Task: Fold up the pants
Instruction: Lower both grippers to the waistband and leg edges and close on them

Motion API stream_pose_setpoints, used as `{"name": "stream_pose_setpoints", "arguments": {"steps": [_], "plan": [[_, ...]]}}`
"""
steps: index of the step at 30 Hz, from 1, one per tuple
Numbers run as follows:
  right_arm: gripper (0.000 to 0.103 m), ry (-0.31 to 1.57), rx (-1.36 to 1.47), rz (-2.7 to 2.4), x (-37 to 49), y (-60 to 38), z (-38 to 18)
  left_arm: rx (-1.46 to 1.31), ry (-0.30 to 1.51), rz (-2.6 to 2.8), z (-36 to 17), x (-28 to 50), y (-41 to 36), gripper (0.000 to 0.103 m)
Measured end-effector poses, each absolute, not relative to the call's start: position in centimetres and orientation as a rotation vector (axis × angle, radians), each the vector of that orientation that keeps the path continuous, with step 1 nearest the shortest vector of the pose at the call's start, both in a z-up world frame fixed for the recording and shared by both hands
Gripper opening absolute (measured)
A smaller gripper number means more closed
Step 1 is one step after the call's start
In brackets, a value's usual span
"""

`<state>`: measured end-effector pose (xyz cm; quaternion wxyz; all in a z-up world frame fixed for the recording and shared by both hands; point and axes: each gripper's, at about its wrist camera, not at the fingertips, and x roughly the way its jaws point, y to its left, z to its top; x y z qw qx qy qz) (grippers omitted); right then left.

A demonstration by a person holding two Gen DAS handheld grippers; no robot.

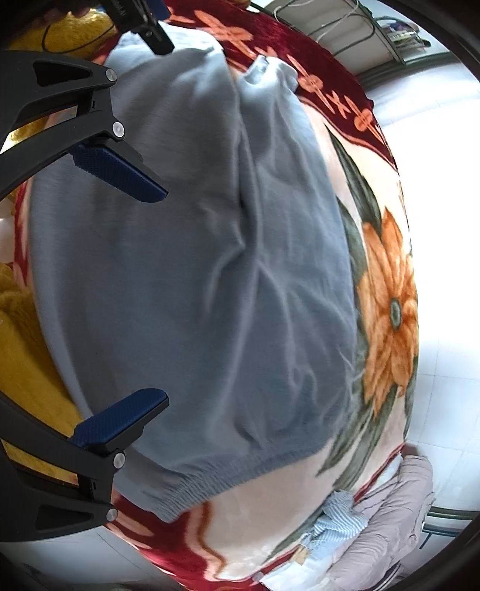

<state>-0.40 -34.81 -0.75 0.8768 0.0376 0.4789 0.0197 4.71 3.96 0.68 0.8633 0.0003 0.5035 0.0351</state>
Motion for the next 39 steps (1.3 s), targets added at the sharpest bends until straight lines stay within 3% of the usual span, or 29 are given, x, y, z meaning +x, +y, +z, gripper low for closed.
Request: {"name": "stream_pose_setpoints", "arguments": {"steps": [15, 27, 39], "plan": [[0.103, 0.977, -0.027, -0.055, 10.7, -41.1, 0.2, -0.053, 1.048, 0.2, 0.9, 13.4, 11.2, 0.103], [0.103, 1.084, 0.018, -0.034, 19.1, -44.8, -0.6, 0.024, 1.03, 0.154, 3.2, 21.3, 13.1, 0.101], [0.1, 1.265, -0.014, 0.073, 23.7, -44.3, -3.7, 0.103, 1.235, -0.085, -0.9, 29.5, 8.4, 0.076]]}}
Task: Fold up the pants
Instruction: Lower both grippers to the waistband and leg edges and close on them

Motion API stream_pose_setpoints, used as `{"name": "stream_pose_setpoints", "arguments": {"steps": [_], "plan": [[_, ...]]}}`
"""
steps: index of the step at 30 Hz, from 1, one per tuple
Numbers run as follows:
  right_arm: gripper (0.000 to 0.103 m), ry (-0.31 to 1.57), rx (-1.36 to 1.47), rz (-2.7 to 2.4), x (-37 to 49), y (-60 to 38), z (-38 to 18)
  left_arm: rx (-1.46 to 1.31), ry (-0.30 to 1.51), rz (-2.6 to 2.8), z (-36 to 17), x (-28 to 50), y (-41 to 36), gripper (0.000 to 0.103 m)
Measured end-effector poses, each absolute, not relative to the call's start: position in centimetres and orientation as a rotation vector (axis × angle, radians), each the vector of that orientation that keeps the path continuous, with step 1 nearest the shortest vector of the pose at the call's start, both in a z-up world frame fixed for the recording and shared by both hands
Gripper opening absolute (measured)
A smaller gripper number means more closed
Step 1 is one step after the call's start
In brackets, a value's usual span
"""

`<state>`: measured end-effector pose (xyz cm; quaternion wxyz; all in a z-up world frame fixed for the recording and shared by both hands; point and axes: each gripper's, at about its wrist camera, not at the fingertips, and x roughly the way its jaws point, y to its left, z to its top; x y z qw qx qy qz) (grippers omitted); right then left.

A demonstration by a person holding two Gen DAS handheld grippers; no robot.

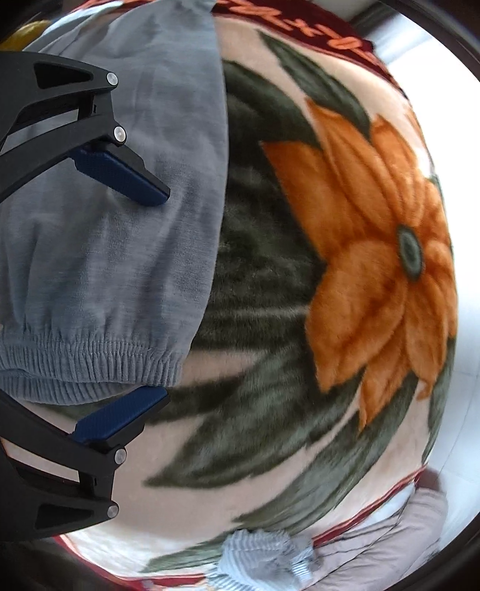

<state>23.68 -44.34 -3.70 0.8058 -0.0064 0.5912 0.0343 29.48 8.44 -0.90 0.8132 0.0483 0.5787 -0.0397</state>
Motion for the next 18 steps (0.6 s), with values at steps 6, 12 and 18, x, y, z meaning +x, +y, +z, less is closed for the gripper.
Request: {"name": "stream_pose_setpoints", "arguments": {"steps": [6, 12, 18], "plan": [[0.1, 1.301, -0.071, 0.096, 24.4, -43.9, -5.0, 0.163, 1.296, -0.148, -4.0, 30.9, 7.3, 0.076], [0.097, 1.3, -0.06, 0.102, 24.8, -44.3, -5.0, 0.142, 1.281, -0.165, -5.1, 30.7, 7.7, 0.083], [0.089, 1.272, -0.052, 0.114, 25.9, -44.8, -3.2, 0.137, 1.314, -0.179, -6.2, 30.8, 8.3, 0.096]]}}
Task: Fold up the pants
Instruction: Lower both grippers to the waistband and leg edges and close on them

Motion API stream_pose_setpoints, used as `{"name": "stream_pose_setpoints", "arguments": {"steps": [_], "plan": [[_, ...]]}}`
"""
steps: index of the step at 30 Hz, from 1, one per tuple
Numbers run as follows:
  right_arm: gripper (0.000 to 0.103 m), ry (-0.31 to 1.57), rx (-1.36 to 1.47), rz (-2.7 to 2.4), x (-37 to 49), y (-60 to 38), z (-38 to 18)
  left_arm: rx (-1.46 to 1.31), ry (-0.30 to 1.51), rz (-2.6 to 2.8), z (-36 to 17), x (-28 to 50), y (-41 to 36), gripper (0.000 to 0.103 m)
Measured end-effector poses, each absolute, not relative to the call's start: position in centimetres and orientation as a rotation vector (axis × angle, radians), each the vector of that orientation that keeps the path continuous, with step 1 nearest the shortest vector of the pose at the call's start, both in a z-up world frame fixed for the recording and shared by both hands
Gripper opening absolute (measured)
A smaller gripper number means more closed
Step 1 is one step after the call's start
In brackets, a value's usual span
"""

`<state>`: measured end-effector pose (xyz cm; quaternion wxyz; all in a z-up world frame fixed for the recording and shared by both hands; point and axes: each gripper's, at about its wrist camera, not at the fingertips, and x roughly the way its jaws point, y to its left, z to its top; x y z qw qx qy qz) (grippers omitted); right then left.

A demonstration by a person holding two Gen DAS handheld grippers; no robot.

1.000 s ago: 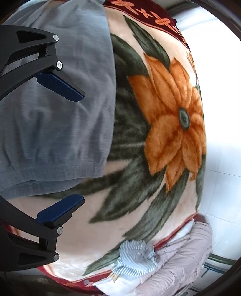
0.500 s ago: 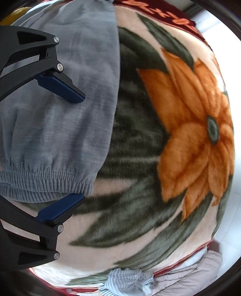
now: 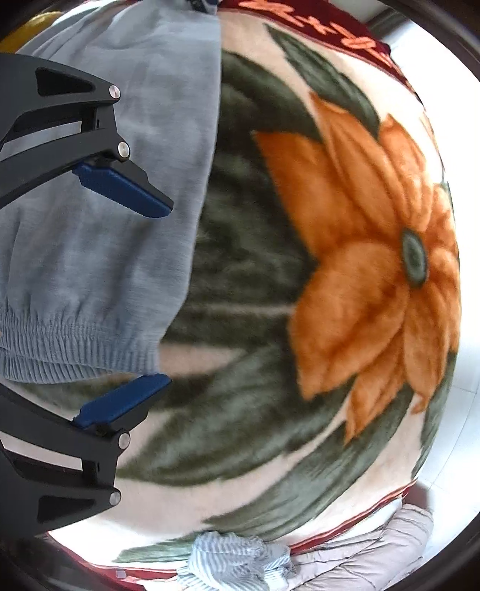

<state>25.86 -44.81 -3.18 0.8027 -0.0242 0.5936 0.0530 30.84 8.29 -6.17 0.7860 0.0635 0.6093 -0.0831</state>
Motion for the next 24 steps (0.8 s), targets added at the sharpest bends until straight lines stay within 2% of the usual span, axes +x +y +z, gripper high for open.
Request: {"name": "stream_pose_setpoints", "arguments": {"steps": [6, 8, 10, 14, 18, 19, 20, 22, 23, 24], "plan": [[0.089, 1.299, -0.11, 0.181, 26.6, -43.1, -4.2, 0.153, 1.312, -0.17, -6.1, 30.9, 7.7, 0.097], [0.089, 1.289, -0.125, 0.205, 26.7, -42.3, -4.2, 0.165, 1.31, -0.185, -5.5, 30.8, 7.4, 0.09], [0.089, 1.279, -0.133, 0.243, 26.9, -41.5, -4.1, 0.21, 1.279, -0.23, -4.6, 30.7, 6.4, 0.079], [0.089, 1.324, -0.203, 0.291, 27.5, -39.6, -5.5, 0.297, 1.227, -0.277, -4.6, 30.9, 4.2, 0.076], [0.089, 1.309, -0.193, 0.299, 27.1, -39.6, -6.4, 0.269, 1.228, -0.295, -5.1, 31.1, 4.3, 0.076], [0.089, 1.313, -0.171, 0.304, 27.0, -39.9, -6.4, 0.265, 1.222, -0.301, -5.0, 31.0, 4.4, 0.073], [0.087, 1.312, -0.164, 0.307, 26.8, -40.0, -6.3, 0.264, 1.217, -0.312, -5.0, 31.0, 4.3, 0.07], [0.078, 1.305, -0.169, 0.318, 26.3, -40.0, -5.9, 0.265, 1.209, -0.334, -4.7, 30.5, 4.3, 0.059], [0.067, 1.301, -0.177, 0.324, 26.0, -39.9, -5.7, 0.27, 1.205, -0.342, -4.7, 30.4, 4.3, 0.055], [0.052, 1.297, -0.182, 0.335, 25.6, -39.6, -5.4, 0.279, 1.201, -0.347, -4.6, 30.2, 4.1, 0.047]]}}
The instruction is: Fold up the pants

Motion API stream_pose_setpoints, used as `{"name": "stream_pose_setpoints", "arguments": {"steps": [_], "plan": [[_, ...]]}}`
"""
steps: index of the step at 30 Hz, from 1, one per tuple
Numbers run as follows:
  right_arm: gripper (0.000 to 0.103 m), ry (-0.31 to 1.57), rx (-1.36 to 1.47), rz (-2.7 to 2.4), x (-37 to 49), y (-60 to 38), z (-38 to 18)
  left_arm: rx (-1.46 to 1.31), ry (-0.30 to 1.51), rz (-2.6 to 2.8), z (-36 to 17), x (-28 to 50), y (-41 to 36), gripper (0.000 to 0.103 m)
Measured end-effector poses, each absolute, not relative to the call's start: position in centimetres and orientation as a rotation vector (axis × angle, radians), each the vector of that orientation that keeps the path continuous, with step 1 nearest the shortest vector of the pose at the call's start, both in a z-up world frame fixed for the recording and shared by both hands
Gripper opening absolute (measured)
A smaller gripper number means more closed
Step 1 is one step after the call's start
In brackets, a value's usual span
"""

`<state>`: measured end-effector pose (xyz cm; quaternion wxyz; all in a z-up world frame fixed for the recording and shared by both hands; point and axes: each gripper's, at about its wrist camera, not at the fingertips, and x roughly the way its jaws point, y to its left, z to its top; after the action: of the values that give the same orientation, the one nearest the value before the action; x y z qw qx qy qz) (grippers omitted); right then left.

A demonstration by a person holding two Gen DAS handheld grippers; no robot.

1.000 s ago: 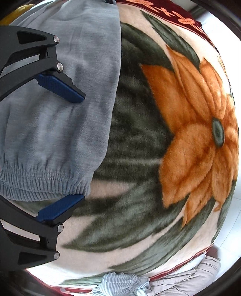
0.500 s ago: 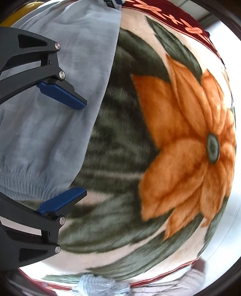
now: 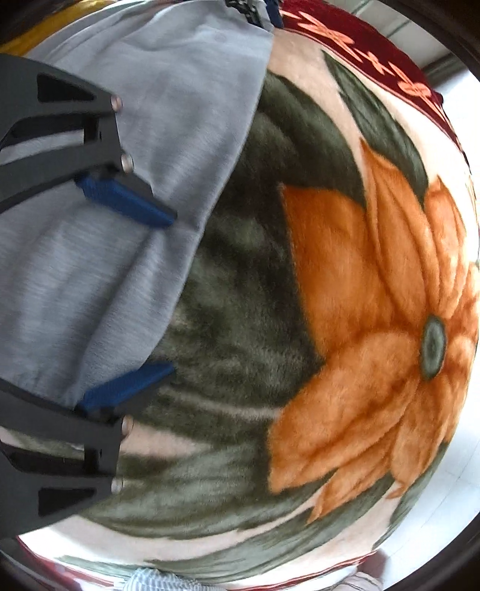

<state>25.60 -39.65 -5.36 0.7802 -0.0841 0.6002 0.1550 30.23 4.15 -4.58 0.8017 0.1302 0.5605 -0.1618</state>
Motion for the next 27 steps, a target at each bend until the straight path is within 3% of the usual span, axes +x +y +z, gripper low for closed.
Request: {"name": "stream_pose_setpoints", "arguments": {"steps": [1, 2, 3, 4, 9, 19, 27], "plan": [[0.042, 1.296, -0.179, 0.347, 25.0, -39.6, -5.0, 0.293, 1.197, -0.354, -4.6, 30.0, 3.7, 0.038], [0.023, 1.299, -0.174, 0.355, 24.6, -39.6, -4.7, 0.304, 1.196, -0.365, -4.5, 29.9, 3.4, 0.032], [0.012, 1.3, -0.167, 0.361, 24.3, -39.4, -4.5, 0.307, 1.199, -0.374, -4.4, 29.7, 3.0, 0.021], [0.008, 1.294, -0.164, 0.366, 23.9, -39.2, -4.1, 0.303, 1.205, -0.383, -4.3, 29.5, 2.8, 0.012], [0.005, 1.188, -0.082, 0.335, 23.3, -40.8, -0.7, 0.231, 1.219, -0.36, -3.4, 29.7, 2.9, 0.007], [0.005, 1.016, -0.027, 0.214, 26.0, -41.5, 4.1, 0.092, 0.986, -0.271, 5.3, 30.9, 3.9, 0.005], [0.005, 0.954, -0.018, 0.122, 26.7, -42.3, 5.5, 0.103, 0.919, -0.221, 7.1, 31.9, 2.2, 0.004]]}}
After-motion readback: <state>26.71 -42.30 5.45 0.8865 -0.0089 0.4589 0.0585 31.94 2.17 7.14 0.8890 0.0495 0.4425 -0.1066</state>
